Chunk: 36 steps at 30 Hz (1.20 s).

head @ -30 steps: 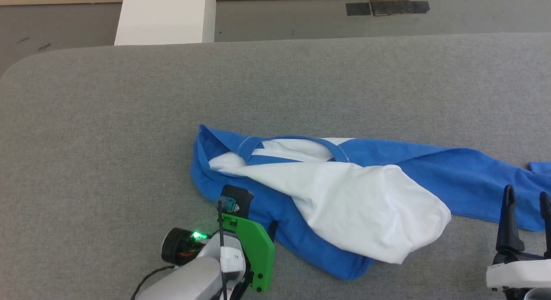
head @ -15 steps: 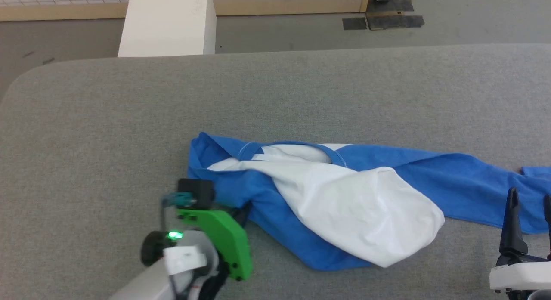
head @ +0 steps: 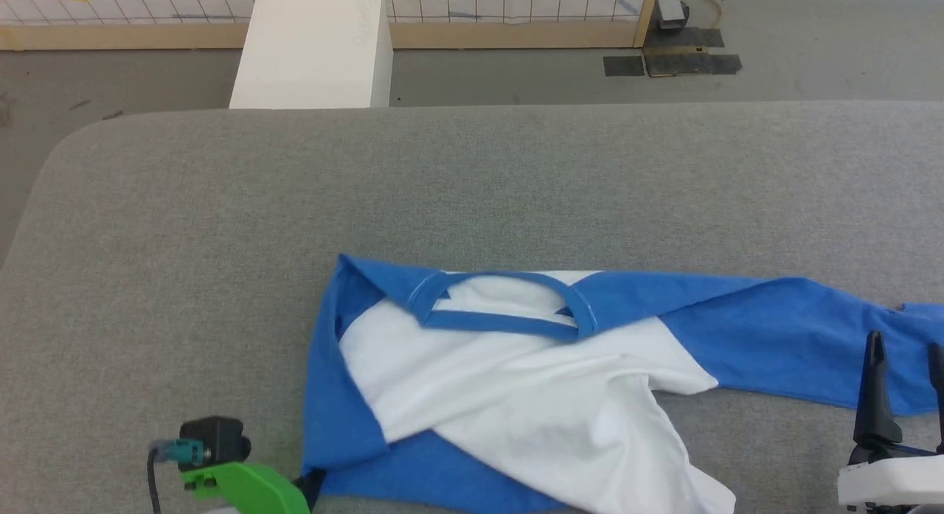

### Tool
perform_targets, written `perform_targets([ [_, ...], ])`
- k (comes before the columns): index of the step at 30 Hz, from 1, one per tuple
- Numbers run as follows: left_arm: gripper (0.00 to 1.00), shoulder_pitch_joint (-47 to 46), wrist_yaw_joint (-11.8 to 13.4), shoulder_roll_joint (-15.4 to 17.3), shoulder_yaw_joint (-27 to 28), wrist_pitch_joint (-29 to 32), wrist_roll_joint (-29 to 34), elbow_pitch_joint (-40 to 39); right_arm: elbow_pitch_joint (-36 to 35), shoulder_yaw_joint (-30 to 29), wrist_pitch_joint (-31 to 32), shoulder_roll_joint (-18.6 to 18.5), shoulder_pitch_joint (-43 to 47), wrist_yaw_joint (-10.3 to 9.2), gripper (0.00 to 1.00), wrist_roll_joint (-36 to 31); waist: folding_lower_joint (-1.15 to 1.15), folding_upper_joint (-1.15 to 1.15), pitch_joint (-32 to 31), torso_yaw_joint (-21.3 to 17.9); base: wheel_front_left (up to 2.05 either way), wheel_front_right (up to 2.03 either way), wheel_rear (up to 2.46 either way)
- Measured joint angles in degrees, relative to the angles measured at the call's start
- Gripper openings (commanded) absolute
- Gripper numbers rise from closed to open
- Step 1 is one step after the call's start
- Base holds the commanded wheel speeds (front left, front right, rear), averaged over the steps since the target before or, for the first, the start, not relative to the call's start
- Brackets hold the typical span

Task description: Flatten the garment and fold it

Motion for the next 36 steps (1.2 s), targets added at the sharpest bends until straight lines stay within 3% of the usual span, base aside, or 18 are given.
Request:
perform_targets([
  [1, 0.44, 0.4, 0.0, -0.1, 0.1, -0.1, -0.3, 0.5, -0.1, 0.0, 0.1, 0.0, 0.0, 0.00, 1.00, -0.2, 0.00, 0.00, 0.0, 0.0, 0.00, 0.00, 0.00],
  [2, 0.85, 0.7, 0.1, -0.2, 0.2, -0.6, -0.5, 1.2, -0.2, 0.0, 0.1, 0.0, 0.1, 0.00, 1.00, -0.2, 0.00, 0.00, -0.1, 0.1, 0.00, 0.00, 0.00],
  [3, 1.00, 0.8, 0.4, -0.4, 0.2, -1.1, -0.5, 1.9, -0.3, 0.0, 0.2, 0.0, 0.1, 0.00, 1.00, -0.2, 0.00, 0.00, -0.1, 0.1, 0.00, 0.00, 0.00],
  [7, 1.00, 0.8, 1.0, -1.7, 1.6, -4.6, -0.1, 4.1, -0.6, -0.1, 0.6, 0.0, 0.2, 0.00, 1.00, -0.2, 0.00, 0.00, -0.1, 0.3, 0.00, 0.00, 0.00],
  [13, 1.00, 0.5, -4.1, -4.2, 6.4, -12.5, -0.6, -1.6, -1.0, -0.3, 0.7, 0.0, 0.2, 0.00, 1.00, -0.3, 0.00, 0.00, -0.3, 0.5, 0.00, 0.00, 0.00],
  [18, 1.00, -0.2, -2.6, -4.5, 10.0, -20.8, 4.8, -4.6, -0.9, -0.1, 0.8, 0.0, 0.2, 0.00, 1.00, -0.2, 0.00, 0.00, -0.6, 0.5, 0.00, 0.00, 0.00],
  [22, 1.00, -0.3, 0.5, -8.8, 13.5, -23.5, 12.3, -4.2, -0.9, 0.4, 0.8, 0.0, 0.2, 0.00, 1.00, -0.2, 0.00, 0.00, -0.6, 0.0, 0.00, 0.00, 0.00],
  [24, 1.00, -0.3, 2.4, -12.2, 16.8, -23.6, 18.9, -3.9, -0.9, 0.5, 0.8, 0.0, 0.2, 0.00, 1.00, -0.2, 0.00, 0.00, -0.5, -0.3, 0.00, 0.00, 0.00],
  [27, 1.00, 0.7, 3.0, -17.8, 20.4, -23.8, 32.3, -4.0, -0.8, 0.8, 0.7, 0.0, 0.2, 0.00, 1.00, -0.2, 0.00, 0.00, -0.2, -0.9, 0.00, 0.00, 0.00],
  [30, 1.00, 3.0, 2.4, -23.1, 22.0, -23.8, 41.4, -3.9, -0.7, 1.0, 0.6, 0.0, 0.1, 0.00, 1.00, -0.1, 0.00, 0.00, 0.0, -1.5, 0.00, 0.00, 0.00],
  [32, 1.00, 4.6, 0.8, -24.6, 21.8, -23.8, 46.4, -2.6, -0.5, 1.1, 0.6, 0.0, 0.1, 0.00, 1.00, -0.1, 0.00, 0.00, 0.1, -1.9, 0.00, 0.00, 0.00],
  [36, 1.00, 7.2, -2.2, -28.7, 24.1, -23.8, 50.0, -0.4, -0.2, 1.6, 0.5, 0.0, 0.1, 0.00, 1.00, -0.1, 0.00, 0.00, 0.0, -2.1, 0.00, 0.00, 0.00],
])
